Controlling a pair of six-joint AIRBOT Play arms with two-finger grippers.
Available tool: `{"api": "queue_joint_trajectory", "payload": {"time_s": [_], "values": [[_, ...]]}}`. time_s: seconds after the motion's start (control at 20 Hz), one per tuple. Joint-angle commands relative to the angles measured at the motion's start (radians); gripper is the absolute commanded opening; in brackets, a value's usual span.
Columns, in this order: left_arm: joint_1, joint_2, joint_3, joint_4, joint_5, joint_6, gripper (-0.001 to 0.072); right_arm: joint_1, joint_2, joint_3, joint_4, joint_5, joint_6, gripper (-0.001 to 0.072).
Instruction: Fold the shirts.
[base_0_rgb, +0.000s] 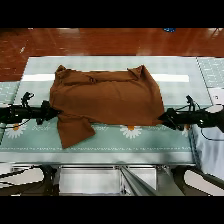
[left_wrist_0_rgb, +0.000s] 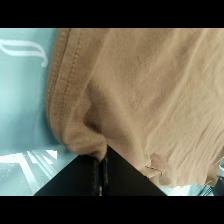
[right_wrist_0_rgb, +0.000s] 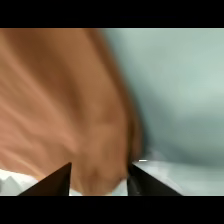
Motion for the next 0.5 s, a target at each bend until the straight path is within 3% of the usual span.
{"api": "queue_joint_trajectory", "payload": {"time_s": [0.0,0.05,0.1,0.25,0.45], "values": [[-0.001,-0.001,0.001,0.0,-0.002,0.003,0.0019,0.095,-0.092,0.075,0.079,-0.093,0.001,0.0268],[0.0,0.0,0.002,-0.001,-0.002,0.003,0.002,0.116,-0.104,0.114,0.092,-0.086,-0.021,0.01],[0.0,0.002,0.01,-0.001,-0.011,0.003,0.0019,0.132,-0.106,0.163,0.114,-0.071,-0.078,0.002],[0.001,0.029,0.118,-0.066,-0.096,0.053,0.0019,0.135,-0.106,0.389,0.095,0.034,-0.072,0.0019],[0.001,0.135,0.424,-0.332,-0.14,0.08,0.0019,0.129,-0.106,0.859,-0.026,0.135,0.018,0.0019]]}}
